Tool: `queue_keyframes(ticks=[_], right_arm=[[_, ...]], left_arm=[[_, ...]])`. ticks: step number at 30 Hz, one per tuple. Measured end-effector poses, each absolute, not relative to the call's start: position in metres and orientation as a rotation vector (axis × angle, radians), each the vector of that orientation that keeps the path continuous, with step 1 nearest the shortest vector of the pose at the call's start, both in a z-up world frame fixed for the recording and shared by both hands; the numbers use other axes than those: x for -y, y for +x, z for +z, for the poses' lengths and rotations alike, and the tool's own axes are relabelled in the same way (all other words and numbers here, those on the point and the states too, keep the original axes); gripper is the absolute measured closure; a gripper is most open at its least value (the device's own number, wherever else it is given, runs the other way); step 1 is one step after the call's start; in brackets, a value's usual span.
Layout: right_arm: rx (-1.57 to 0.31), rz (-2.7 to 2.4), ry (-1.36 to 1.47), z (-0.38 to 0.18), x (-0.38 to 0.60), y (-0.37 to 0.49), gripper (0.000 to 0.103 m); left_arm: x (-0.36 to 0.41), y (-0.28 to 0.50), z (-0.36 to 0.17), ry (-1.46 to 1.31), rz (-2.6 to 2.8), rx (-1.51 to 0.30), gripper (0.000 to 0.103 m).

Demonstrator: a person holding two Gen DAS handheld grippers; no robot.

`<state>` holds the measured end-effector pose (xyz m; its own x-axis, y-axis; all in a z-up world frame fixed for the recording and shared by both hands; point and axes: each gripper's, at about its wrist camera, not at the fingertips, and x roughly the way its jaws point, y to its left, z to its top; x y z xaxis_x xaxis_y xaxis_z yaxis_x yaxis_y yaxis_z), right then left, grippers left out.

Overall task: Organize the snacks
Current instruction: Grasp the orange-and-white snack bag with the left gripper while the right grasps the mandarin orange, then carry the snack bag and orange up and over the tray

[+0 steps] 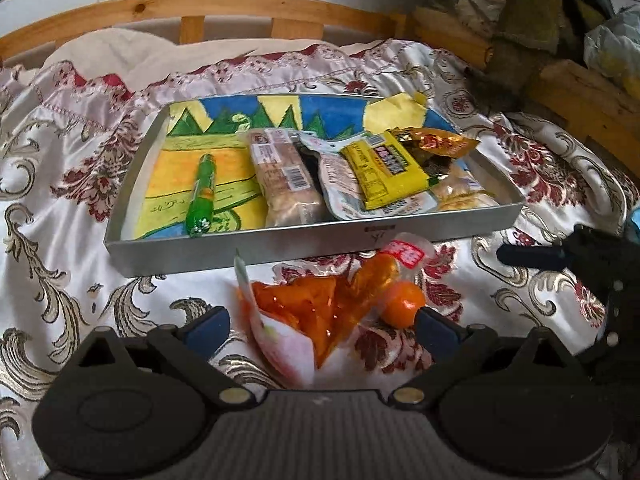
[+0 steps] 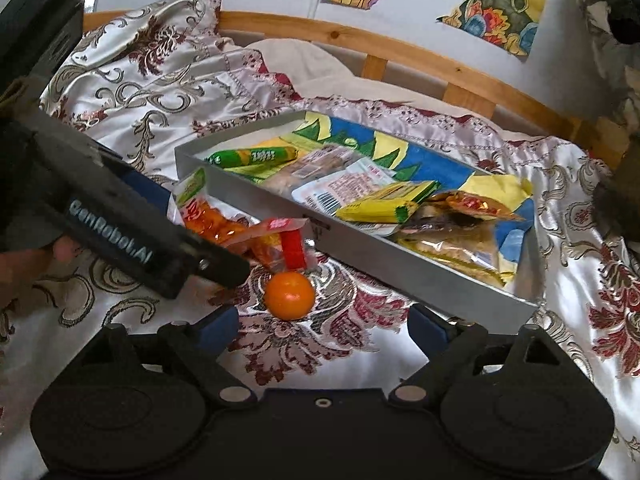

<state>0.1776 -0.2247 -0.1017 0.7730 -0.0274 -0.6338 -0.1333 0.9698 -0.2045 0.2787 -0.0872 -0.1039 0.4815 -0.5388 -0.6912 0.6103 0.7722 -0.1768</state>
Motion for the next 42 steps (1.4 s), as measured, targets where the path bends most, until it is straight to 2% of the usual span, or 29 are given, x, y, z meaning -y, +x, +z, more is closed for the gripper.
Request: queue_keyframes(ticks=[4,9,10,14,17,21,25,30,42], right_arm=[[-0.687,0.068,-0.252,-0.107,0.22,0.18,0.017],[-0.706,0.086,-0.221,-0.113,0.216,0.19,0.026],[-0.714,0.093,-0.211,-0.114,0.216,0.191,0.028],[-0.706,0.093,-0.21,-0.116,0.214,0.195,0.033],[-0.708,0.086,-0.201,-0.119,0.215,0.2,0.034],[-0.705,0.076,-0.203,-0.126,0.214,0.207,0.038],[-0.719,0.089,-0.172,-0.127,0.216,0.211,0.067],[-0.736,0.082,-0.116,-0.124,0.22,0.212,0.068],[-0.696,0.09,-0.2,-0.102,0.21,0.199,0.068]], left_arm=[[0.088,0.283,-0.106,0.083,-0.67,-0.825,0.008],[0.091,0.282,-0.106,0.104,-0.63,-0.824,0.022],[0.09,0.282,-0.105,0.091,-0.641,-0.826,0.029],[0.088,0.283,-0.104,0.065,-0.631,-0.834,0.038],[0.088,0.285,-0.105,0.063,-0.618,-0.841,0.043],[0.088,0.285,-0.106,0.064,-0.61,-0.841,0.044],[0.087,0.285,-0.106,0.059,-0.602,-0.832,0.052],[0.086,0.283,-0.105,0.04,-0.591,-0.834,0.054],[0.069,0.267,-0.087,-0.063,-0.534,-0.876,0.055]])
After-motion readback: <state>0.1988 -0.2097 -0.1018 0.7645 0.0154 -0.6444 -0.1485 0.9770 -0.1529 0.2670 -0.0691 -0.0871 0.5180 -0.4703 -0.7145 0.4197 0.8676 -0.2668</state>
